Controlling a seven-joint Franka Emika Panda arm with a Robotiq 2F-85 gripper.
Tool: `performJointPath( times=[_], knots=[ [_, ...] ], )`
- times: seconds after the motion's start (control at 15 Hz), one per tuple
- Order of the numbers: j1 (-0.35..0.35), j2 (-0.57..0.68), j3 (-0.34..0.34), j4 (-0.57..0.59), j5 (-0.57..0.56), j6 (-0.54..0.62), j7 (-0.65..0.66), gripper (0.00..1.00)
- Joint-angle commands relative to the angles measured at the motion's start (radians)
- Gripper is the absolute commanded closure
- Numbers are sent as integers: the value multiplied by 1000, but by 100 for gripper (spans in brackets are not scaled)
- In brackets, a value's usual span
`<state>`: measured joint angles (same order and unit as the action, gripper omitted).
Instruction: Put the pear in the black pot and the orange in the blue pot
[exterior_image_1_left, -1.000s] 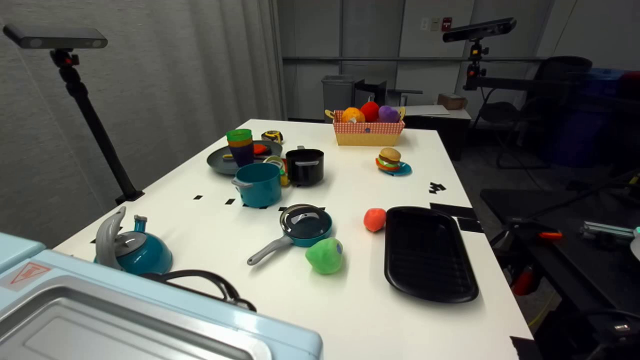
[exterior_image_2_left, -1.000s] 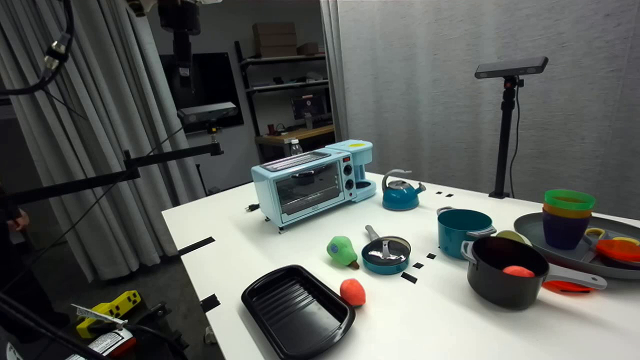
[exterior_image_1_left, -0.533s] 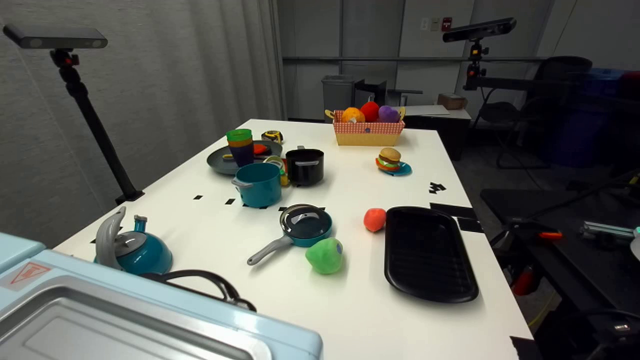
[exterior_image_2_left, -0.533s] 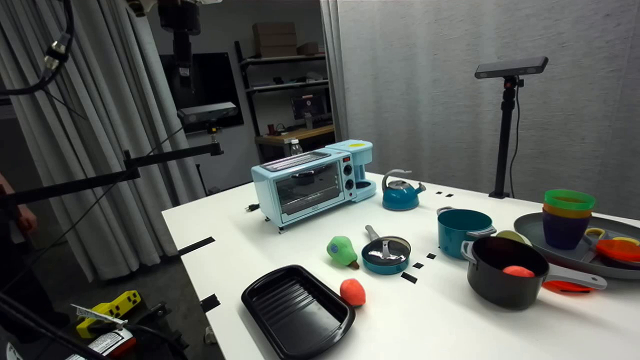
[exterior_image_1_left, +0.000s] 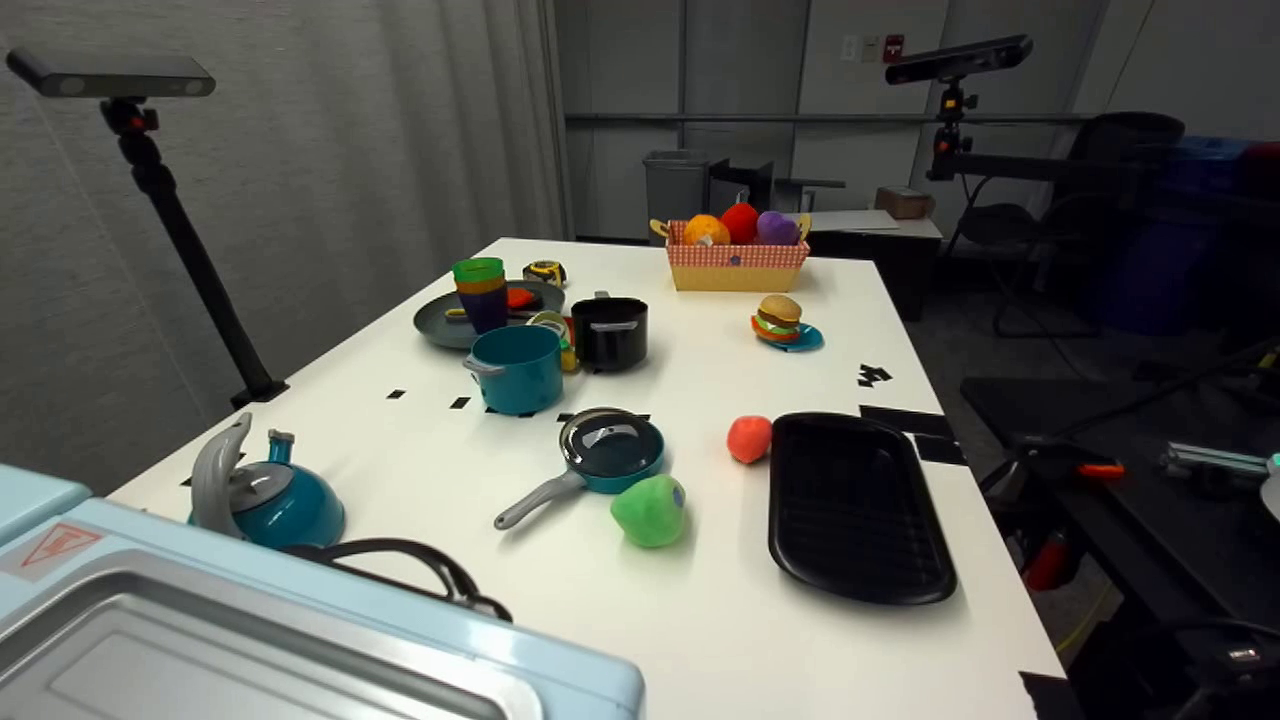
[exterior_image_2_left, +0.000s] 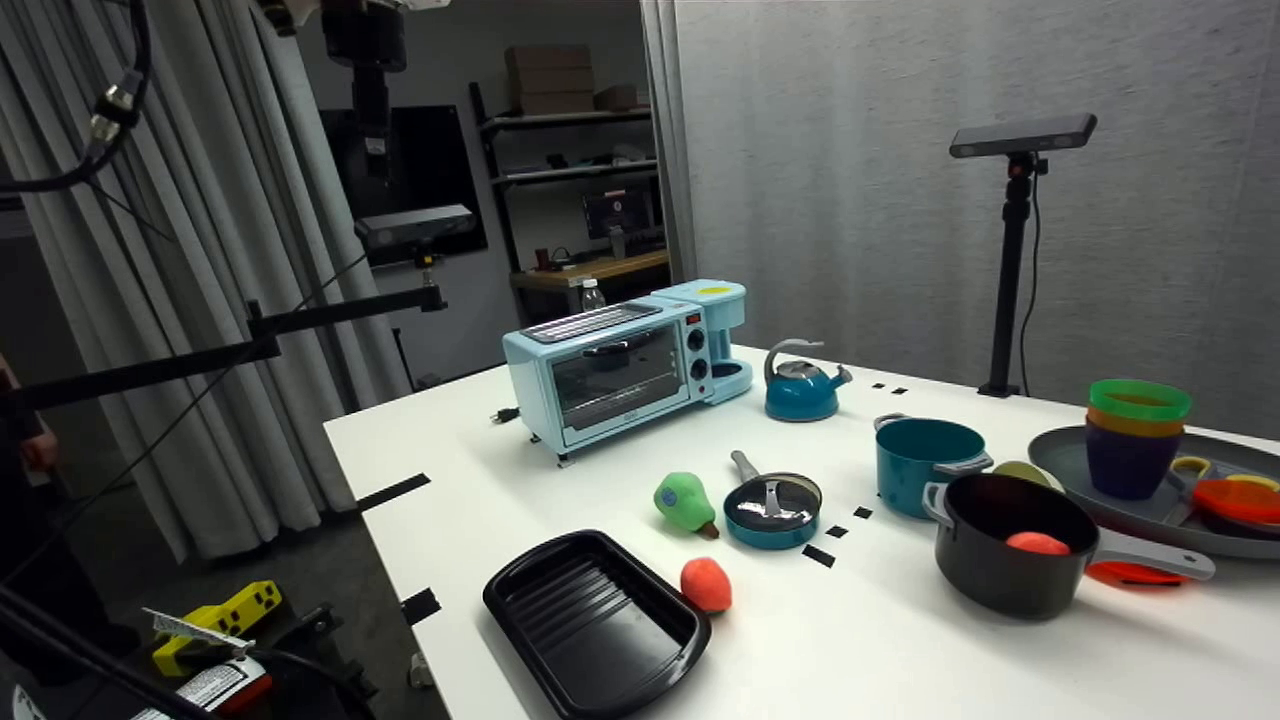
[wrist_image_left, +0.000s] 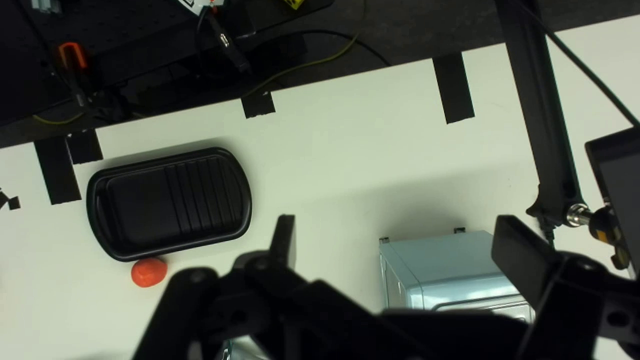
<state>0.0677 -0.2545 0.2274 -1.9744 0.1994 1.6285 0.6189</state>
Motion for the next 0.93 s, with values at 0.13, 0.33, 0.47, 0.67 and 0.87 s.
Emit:
performJointPath(
  times=[0.13,0.33,0.47,0.67,0.87],
  knots=[
    [-22,61,-70,-47,-31,147,-50,0],
    [-37,101,-109,-71,-43,214,-54,0],
    [-53,130,-136,-90,-68,252,-58,0],
    [-75,162,-175,-125,-113,298,-59,0],
    [-94,198,-210,-165,-155,370,-62,0]
  ],
)
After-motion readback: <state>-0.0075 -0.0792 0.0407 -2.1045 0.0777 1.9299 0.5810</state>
